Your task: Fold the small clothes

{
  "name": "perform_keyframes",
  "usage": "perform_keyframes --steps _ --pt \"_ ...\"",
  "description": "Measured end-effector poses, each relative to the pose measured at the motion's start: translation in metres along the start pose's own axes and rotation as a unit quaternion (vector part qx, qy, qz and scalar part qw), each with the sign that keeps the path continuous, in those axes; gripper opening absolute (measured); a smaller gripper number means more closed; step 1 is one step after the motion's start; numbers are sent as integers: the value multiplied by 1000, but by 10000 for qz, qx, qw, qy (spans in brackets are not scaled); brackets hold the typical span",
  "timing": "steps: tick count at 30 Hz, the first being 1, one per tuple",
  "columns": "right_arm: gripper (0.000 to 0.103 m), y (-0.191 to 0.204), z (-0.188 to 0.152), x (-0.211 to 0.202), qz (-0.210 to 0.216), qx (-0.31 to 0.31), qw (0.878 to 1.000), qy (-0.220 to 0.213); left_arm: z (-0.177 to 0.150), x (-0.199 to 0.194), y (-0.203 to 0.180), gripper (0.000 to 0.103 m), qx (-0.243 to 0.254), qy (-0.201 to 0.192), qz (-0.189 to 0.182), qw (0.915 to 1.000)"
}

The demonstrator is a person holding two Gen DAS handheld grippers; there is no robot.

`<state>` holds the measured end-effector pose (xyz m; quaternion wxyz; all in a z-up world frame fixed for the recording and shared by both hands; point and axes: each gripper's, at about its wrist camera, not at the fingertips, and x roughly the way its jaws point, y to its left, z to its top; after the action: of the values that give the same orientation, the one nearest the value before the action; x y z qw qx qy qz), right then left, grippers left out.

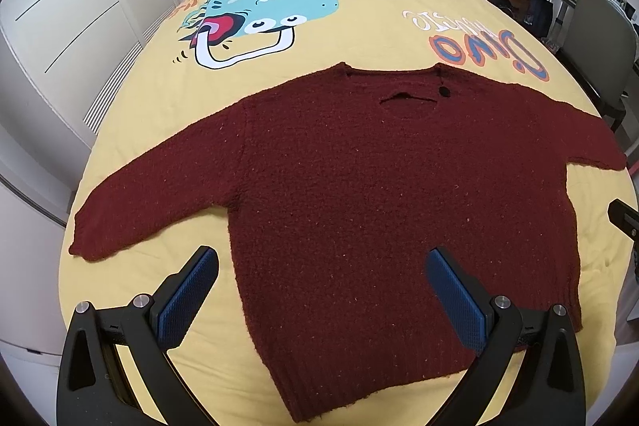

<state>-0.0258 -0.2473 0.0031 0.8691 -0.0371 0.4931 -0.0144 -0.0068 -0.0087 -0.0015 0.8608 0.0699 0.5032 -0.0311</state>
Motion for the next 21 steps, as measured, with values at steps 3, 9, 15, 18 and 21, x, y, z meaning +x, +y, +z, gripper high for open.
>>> perform_keyframes --steps 3,9,15,18,21 --pt "102 1 0 2 13 -8 10000 33 0 1 0 102 19 11 -8 10000" --pt "102 3 0 5 1 -65 9999 81 -1 3 0 102 25 27 -11 10000" --pt "102 3 -2 7 -8 -93 9999 108 -2 4 2 102 5 33 -4 10000" --pt "102 3 -2 8 -6 -102 9999 112 -3 5 2 102 0 41 10 10000" --pt "102 2 -2 8 -10 -103 9999 119 -3 5 2 102 -2 42 6 10000"
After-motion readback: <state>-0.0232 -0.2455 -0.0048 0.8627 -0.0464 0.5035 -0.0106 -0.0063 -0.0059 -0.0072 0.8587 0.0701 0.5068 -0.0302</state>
